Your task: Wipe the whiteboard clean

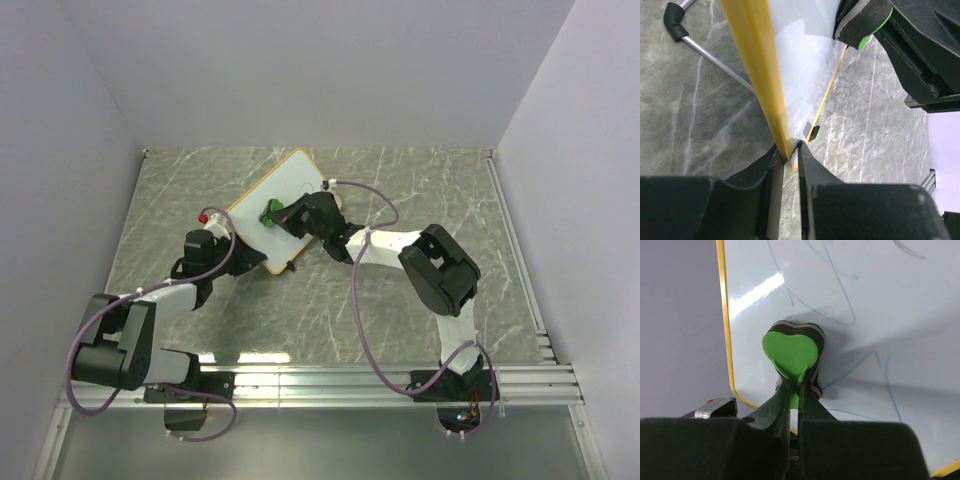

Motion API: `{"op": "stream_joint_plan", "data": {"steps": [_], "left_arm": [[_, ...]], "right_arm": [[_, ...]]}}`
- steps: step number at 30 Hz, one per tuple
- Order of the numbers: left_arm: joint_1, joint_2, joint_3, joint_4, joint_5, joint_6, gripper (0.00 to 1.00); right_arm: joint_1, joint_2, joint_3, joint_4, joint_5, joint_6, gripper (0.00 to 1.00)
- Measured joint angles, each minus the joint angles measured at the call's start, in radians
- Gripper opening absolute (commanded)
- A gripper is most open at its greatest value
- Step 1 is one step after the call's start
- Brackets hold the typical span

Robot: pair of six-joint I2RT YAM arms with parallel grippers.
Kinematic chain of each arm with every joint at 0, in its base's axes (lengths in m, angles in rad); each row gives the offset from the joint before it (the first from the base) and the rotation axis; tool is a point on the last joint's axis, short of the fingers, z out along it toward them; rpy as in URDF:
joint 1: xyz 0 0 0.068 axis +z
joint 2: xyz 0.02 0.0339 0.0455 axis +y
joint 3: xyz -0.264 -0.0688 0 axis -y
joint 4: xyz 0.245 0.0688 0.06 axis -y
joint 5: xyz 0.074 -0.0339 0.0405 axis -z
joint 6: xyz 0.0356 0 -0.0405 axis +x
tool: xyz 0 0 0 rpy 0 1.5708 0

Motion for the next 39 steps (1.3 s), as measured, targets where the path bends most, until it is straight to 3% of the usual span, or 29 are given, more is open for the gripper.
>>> {"op": "stream_joint_plan", "data": {"steps": [5,14,20,26,30,39], "left_arm": [[-0.019,-0.021,-0.002,-0.023,-0.034,0.0,0.0],[-0.042,-0.042,-0.006,-0.041,-0.065,0.0,0.0],[-0.043,-0.049,-0.008,-0.048,-0.069,0.003,0.0],[-0.044,-0.071,-0.014,-0.05,-0.132,0.006,0.0],[-0.045,-0.082,-0.021,-0.058,-0.134,0.007,0.0],[-0.059,-0.087,-0.024,-0.064,-0.101,0.014,0.0]], "right_arm": [[0.0,-0.008,0.0,-0.025,-0.006,-0.032,0.0],[0.035,-0.112,-0.106,-0.277,0.05,-0.123,0.0],[0.081,-0.116,-0.107,-0.338,0.075,-0.142,0.0],[0.053,-0.02,0.117,-0.52,0.035,-0.247,0.0],[-0.002,0.033,0.225,-0.548,0.023,-0.296,0.0],[-0.127,0.077,0.269,-0.531,0.019,-0.323,0.0]]}}
